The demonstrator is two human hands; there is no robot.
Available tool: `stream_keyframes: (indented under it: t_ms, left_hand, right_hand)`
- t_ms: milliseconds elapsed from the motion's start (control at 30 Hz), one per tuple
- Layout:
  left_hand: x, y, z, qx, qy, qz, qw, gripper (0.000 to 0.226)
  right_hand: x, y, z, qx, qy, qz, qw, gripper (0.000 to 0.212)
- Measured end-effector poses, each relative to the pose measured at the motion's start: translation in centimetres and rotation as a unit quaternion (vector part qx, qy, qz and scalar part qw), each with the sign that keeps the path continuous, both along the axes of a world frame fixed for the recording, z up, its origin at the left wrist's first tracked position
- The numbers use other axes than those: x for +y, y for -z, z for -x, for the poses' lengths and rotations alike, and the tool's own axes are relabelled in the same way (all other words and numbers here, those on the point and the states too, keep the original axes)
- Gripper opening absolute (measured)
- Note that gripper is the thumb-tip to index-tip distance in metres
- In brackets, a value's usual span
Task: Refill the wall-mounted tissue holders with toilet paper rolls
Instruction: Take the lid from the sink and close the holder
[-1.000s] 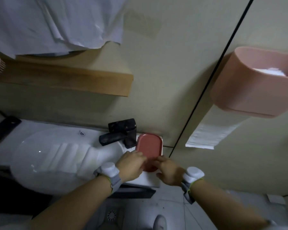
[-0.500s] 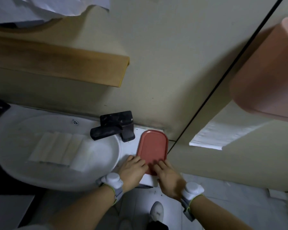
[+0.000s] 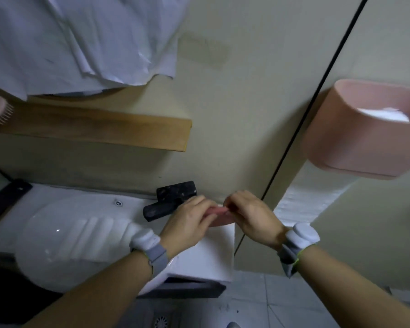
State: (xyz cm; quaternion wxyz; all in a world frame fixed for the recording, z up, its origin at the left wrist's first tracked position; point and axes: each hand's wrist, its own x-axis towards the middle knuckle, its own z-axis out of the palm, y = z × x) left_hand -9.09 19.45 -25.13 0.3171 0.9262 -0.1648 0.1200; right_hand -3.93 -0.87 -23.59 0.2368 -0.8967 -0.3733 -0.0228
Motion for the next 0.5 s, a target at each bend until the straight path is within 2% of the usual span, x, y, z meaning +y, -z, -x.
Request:
stream_keyframes:
  t_ms: [267,400,500]
  left_hand:
    - [2.5,-12.2,-1.3,-0.116,0.005,0.141,0.983,0.015]
    - [3.9,-17.2,-1.2,-0.154,-0.035,0.232,0.960,0.014]
    - [4.4,-20.1,-1.9,-0.180,-0.066,0.299,0.935,0.023]
  right_hand:
    - [-0.9,-11.0,0.5,0.000,0.093,-0.174,0.980,0.029]
    - [-1.8,-14.8,1.0,0.007,0.082,-0.232,0.969,0.031]
    - [-2.4,-16.8,0.6,-0.002,0.071,-0.270,0.960,0.032]
